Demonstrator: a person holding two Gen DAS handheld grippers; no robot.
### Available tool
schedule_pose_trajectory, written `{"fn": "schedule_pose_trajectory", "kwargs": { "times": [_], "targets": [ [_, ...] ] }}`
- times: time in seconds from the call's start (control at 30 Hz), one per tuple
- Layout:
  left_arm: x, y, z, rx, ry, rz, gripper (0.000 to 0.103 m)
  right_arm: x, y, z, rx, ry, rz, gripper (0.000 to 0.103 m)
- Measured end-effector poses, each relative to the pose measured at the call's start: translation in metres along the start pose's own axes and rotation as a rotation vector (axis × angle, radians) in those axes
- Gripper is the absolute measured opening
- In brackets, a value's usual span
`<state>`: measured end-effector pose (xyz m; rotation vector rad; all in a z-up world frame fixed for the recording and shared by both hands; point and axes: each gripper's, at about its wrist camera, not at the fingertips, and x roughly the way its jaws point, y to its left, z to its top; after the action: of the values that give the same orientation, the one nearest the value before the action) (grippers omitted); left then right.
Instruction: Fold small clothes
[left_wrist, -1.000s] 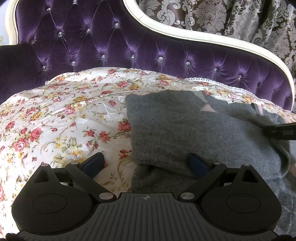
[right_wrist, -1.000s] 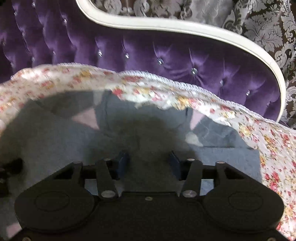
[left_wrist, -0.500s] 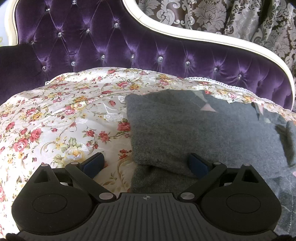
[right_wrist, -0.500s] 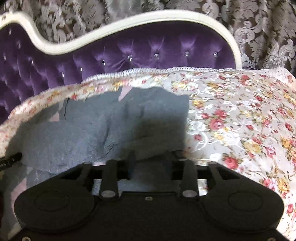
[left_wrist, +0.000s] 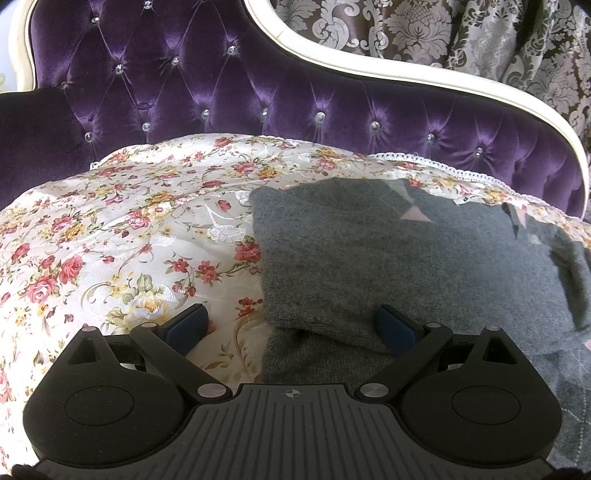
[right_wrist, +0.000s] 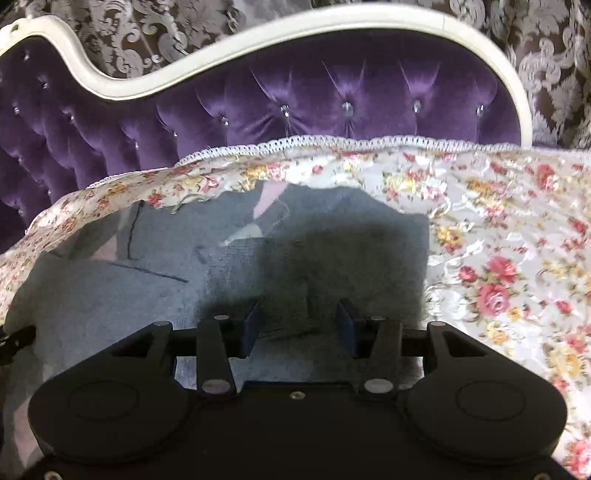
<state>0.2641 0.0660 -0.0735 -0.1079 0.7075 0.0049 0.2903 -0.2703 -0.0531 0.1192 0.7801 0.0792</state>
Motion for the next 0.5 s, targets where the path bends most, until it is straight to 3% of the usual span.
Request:
{"fn": "schedule_pose_trajectory", "kwargs": {
  "times": [0.03,0.1,0.13,0.33,0.5],
  "targets": [
    [0.0,0.0,0.0,0.001,0.0,0.0,0.099,0.001,-0.001,0.0,0.017,0.001,0.016,0.048],
    [0.001,0.0,0.0,0.003,0.001,0.001,0.099,-0.002,-0.003,0.0,0.032,0.002,0.064,0.014],
    [0.001,0.0,0.0,0.003,0.001,0.001,0.099,-0.008,-0.003,-0.001,0.039,-0.01,0.077,0.011],
    [0.0,0.0,0.0,0.003,0.001,0.0,0.099,-0.057,-0.015,-0.016,0.069,-0.042,0.086,0.011],
    [0.0,0.0,0.0,0.004,0.002,0.001,0.099,-0.066,-0.028,-0.032,0.059,0.071,0.062,0.019]
  ]
}}
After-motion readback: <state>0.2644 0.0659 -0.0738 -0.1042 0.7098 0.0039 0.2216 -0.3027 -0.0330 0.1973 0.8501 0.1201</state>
